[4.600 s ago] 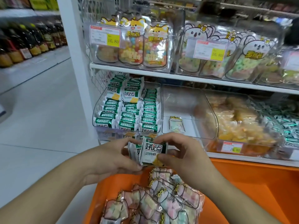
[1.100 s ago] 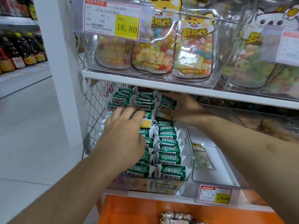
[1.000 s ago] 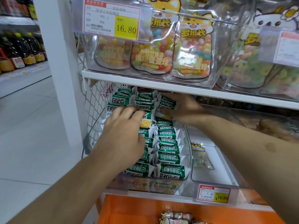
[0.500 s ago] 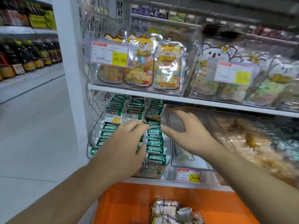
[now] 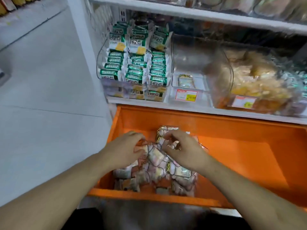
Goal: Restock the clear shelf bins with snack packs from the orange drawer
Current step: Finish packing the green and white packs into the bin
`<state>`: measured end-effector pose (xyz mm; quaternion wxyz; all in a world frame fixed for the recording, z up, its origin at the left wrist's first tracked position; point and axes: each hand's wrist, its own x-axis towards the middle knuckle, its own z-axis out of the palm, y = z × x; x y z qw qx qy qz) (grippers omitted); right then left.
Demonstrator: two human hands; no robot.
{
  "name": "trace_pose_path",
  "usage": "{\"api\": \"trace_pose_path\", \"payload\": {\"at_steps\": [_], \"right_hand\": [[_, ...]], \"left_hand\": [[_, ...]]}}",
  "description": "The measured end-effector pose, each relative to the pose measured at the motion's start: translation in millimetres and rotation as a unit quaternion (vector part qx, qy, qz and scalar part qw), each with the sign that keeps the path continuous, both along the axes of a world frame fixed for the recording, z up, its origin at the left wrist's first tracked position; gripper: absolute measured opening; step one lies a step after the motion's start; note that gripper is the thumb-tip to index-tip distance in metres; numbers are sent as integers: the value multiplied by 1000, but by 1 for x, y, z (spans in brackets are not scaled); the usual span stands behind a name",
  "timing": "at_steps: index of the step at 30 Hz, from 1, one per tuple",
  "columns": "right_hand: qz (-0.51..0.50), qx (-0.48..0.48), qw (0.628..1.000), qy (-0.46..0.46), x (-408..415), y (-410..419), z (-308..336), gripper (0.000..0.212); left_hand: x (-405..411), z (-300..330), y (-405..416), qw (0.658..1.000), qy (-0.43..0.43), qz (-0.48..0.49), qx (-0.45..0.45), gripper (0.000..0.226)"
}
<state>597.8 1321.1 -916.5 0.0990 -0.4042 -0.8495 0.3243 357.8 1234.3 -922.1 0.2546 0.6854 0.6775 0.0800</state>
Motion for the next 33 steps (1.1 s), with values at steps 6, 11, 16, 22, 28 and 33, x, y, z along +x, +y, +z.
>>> {"api": "trace_pose_path", "payload": {"at_steps": [6,11,16,22,28,33], "right_hand": [[66,-76,992,-80,-13,-13,-71,30],[109,-114,981,-115,-31,-13,-118,40],[119,-137,973,-144,-42,-5,-143,41],[100,-179,967,-152,-41,-2,-155,36],[81,-210,963,-149,-33,-5,-157,33],[83,-224,956,-170,-30,-9,-158,32]], "left_hand": [[-5,-60,-1,992,15,-8,-122,62],[-9,-116,8,972,70,13,-225,72],[-7,-155,9,941,121,-1,-315,81],[0,-157,14,926,173,-47,-333,49],[7,-161,6,912,222,-94,-331,53],[8,-161,3,917,177,-82,-348,42]]}}
